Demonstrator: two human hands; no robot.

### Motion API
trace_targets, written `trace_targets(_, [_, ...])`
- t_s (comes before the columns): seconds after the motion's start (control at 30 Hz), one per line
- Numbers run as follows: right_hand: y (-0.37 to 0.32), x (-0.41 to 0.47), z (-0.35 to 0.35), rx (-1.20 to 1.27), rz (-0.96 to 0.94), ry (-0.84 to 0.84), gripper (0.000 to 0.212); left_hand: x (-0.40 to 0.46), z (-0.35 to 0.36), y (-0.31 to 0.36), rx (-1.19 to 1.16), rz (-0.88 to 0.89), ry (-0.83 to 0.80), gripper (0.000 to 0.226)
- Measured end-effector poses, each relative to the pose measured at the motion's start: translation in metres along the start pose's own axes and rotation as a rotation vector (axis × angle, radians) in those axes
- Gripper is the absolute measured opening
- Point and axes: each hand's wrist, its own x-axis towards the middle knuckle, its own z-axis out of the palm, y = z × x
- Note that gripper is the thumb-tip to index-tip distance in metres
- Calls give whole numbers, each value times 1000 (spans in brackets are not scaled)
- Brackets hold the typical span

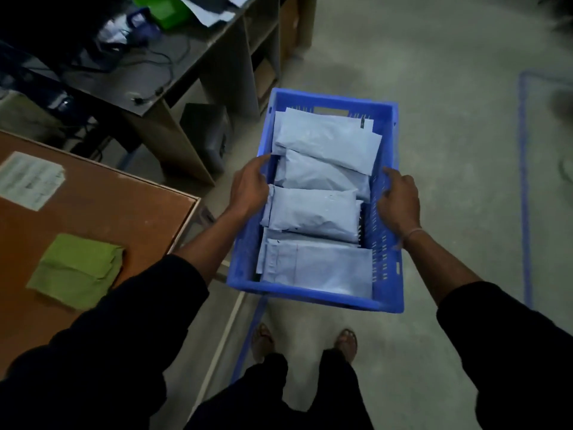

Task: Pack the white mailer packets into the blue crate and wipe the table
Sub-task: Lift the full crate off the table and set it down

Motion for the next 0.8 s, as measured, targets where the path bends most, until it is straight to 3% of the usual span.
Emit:
trace_targets(0.43, [150,13,164,10,256,-243,43,20,193,-142,-109,-186,-220,53])
trace_targets(0.8, [291,36,330,33,438,-309,37,42,363,-265,-156,-226,-394,57])
